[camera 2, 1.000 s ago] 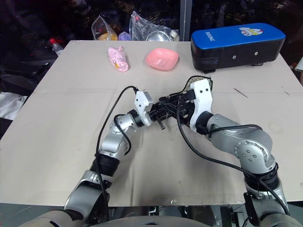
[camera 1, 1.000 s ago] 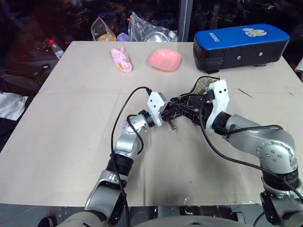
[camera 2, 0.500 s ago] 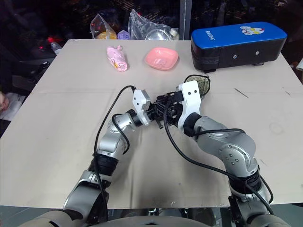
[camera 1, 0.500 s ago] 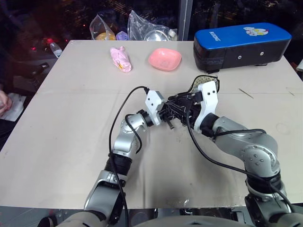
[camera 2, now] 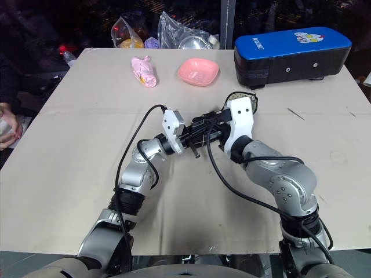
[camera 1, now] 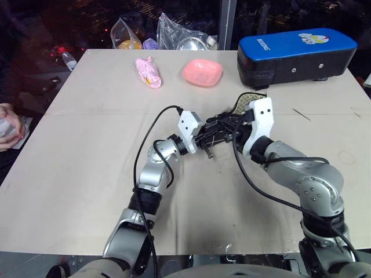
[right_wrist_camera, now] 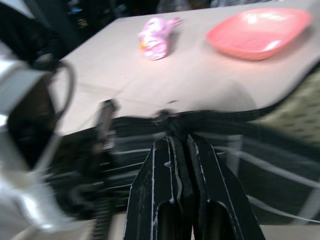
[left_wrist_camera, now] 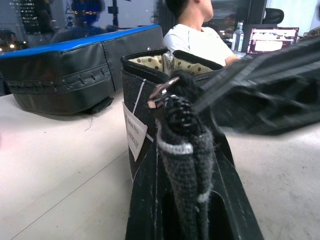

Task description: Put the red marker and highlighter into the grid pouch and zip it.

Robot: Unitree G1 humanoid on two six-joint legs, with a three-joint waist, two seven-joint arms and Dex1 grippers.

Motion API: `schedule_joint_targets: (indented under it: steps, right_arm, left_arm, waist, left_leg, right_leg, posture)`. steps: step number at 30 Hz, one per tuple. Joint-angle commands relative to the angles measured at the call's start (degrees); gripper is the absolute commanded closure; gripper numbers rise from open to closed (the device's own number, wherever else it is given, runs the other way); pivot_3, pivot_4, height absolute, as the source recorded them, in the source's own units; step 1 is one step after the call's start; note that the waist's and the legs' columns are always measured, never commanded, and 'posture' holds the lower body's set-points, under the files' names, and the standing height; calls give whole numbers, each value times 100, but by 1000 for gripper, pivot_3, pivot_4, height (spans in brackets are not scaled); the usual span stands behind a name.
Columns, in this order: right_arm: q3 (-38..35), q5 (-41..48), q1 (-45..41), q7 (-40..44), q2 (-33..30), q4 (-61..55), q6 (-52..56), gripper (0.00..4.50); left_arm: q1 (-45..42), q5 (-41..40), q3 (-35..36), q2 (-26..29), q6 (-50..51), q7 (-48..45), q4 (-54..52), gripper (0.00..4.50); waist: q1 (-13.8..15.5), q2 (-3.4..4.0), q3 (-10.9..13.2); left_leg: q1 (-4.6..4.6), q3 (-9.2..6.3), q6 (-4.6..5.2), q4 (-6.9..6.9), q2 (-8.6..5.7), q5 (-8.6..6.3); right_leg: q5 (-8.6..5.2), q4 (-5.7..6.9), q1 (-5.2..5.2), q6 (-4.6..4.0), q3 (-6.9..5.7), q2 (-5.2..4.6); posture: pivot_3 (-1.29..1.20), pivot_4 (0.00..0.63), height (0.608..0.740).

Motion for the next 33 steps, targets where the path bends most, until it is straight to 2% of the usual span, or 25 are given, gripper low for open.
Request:
schedule_joint_targets:
  steps: [1,12,16,22,24,28,33]
  right_arm:
    - [-430,-231,20,-41,-178,-56,-62,4431]
    - [-1357,-1266,204,-346,-508,395,-495,4431]
    - [-1532,-1452,179,-143,-575,495,-629,4431]
    - [-912,-273,295,1352,-841,-259,224,4431]
    - [-734,54,303,1514,-812,-460,519,4431]
    - [-483,-25,302,1295,-532,-474,643,2672]
    - [-485,154,216,934,145,-452,843,2672]
  left_arm:
    - [15,15,10,-1,-82,-12,-236,4500]
    - [118,55,45,35,-178,26,-317,4500]
    - [154,36,78,92,-215,4,-358,4500]
    - [150,58,53,126,-265,-3,-363,4500]
    - [145,83,34,137,-302,-19,-359,4500]
    - [137,147,-10,167,-388,-61,-356,4500]
    - [126,184,-32,178,-466,-85,-382,4500]
  waist:
    - [-1,0,0]
    - [-6,1,-1]
    - [-5,1,-1]
    - [-15,2,-1]
    - [-15,2,-1]
    - [-8,2,-1]
    - [-12,2,-1]
  left_leg:
    - [0,0,0,0,0,0]
    - [5,3,-1,0,-1,1]
    - [5,5,-1,-1,-1,1]
    - [6,4,-1,-2,1,0]
    - [6,3,0,-2,1,0]
    - [5,3,3,0,0,-2]
    - [5,3,1,2,-1,0]
  right_leg:
    - [0,0,0,0,0,0]
    - [0,4,0,0,2,2]
    - [0,4,0,1,4,2]
    - [0,4,0,0,5,4]
    - [0,4,0,0,5,4]
    - [1,4,1,1,5,3]
    - [4,5,1,4,5,2]
  posture:
    - [0,150,716]
    - [0,150,716]
    - [0,150,716]
    - [0,150,716]
    - [0,150,716]
    - [0,150,716]
    - [0,150,716]
